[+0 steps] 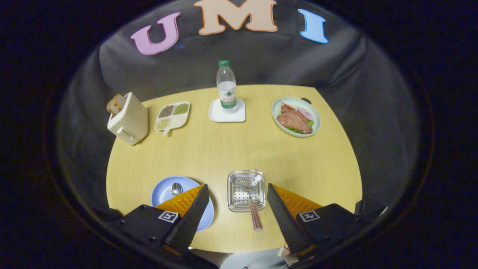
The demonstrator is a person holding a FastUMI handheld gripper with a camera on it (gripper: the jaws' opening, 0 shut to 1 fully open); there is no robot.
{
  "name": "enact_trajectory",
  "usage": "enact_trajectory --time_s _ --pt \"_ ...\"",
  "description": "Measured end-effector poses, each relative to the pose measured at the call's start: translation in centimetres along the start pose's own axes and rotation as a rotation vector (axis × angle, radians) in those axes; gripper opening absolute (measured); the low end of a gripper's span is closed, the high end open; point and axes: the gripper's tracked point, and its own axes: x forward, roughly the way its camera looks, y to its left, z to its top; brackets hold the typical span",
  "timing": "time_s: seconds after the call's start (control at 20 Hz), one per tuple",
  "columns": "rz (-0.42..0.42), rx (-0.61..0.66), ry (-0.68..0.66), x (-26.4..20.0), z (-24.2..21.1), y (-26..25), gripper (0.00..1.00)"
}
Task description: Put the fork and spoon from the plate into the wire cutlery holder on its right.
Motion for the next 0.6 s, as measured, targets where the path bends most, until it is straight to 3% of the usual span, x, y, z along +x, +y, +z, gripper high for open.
enact_trajectory --time_s 0.1,0.3,0.6 --pt "0.001 0.016 -0.133 -2.3 1.0 0.9 1.00" --pt "-0.087 0.052 -0.352 -6.1 0.9 1.7 1.00" --pt "-0.075 0.122 -0.460 -6.2 -5.1 8.2 0.99"
